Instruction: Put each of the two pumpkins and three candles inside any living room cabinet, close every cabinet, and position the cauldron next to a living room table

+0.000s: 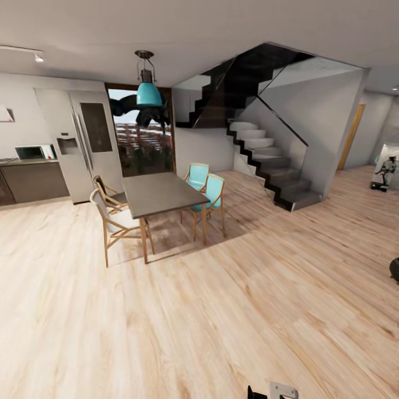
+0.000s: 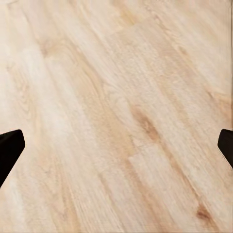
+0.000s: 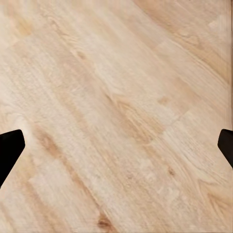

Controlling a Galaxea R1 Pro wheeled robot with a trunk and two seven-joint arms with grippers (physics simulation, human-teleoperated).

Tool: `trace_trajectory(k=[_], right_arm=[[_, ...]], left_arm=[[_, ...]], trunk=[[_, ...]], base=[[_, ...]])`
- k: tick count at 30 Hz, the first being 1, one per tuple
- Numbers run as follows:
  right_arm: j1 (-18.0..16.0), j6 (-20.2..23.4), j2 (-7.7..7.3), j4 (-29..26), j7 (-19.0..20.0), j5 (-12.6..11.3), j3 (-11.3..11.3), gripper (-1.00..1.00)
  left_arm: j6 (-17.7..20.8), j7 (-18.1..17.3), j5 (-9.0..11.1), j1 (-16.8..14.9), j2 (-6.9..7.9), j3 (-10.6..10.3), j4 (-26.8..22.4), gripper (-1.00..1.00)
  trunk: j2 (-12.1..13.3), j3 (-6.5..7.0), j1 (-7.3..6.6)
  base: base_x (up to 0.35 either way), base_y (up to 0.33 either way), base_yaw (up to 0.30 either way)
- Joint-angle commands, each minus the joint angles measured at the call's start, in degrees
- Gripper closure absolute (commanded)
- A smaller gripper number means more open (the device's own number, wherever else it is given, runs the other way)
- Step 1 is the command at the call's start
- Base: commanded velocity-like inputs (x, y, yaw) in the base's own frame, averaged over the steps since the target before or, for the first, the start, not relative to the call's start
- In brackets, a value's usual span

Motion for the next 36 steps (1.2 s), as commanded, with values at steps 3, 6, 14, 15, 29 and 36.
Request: trace_trajectory(k=[3,6,14,15,29,36], right_arm=[[-0.07,-0.3,-0.04,0.04,-0.35,-0.59,0.49,-1.0],[-0.07,-0.3,-0.04,0.04,-0.35,-0.56,0.48,-1.0],[-0.07,-0.36,0.04,0.04,-0.36,-0.55,0.56,-1.0],[-0.07,-0.4,0.02,0.04,-0.35,-0.55,0.56,-1.0],[-0.07,-0.65,0.03,0.04,-0.34,-0.55,0.56,-1.0],[-0.07,-0.77,0.05,0.04,-0.34,-0.55,0.58,-1.0]], left_arm=[[-0.27,0.35,0.6,-0.05,0.05,-0.31,0.01,-1.0],[-0.27,0.34,0.59,-0.05,0.05,-0.31,0.01,-1.0],[-0.27,0.34,0.6,-0.05,0.05,-0.31,0.01,-1.0],[-0.27,0.34,0.6,-0.05,0.05,-0.31,0.01,-1.0],[-0.27,0.37,0.6,-0.05,0.05,-0.31,0.01,-1.0],[-0.27,0.42,0.6,-0.05,0.05,-0.31,0.01,-1.0]], trunk=[[-0.09,-0.31,0.05],[-0.09,-0.51,0.05],[-0.09,-1.06,0.05],[-0.09,-1.12,0.05],[-0.09,-1.37,0.05],[-0.09,-1.31,0.05]], base=[[0.31,0.0,-0.206],[0.31,0.0,-0.204],[0.31,0.0,-0.201],[0.31,0.0,-0.2],[0.31,0.0,-0.216],[0.31,0.0,-0.23]])
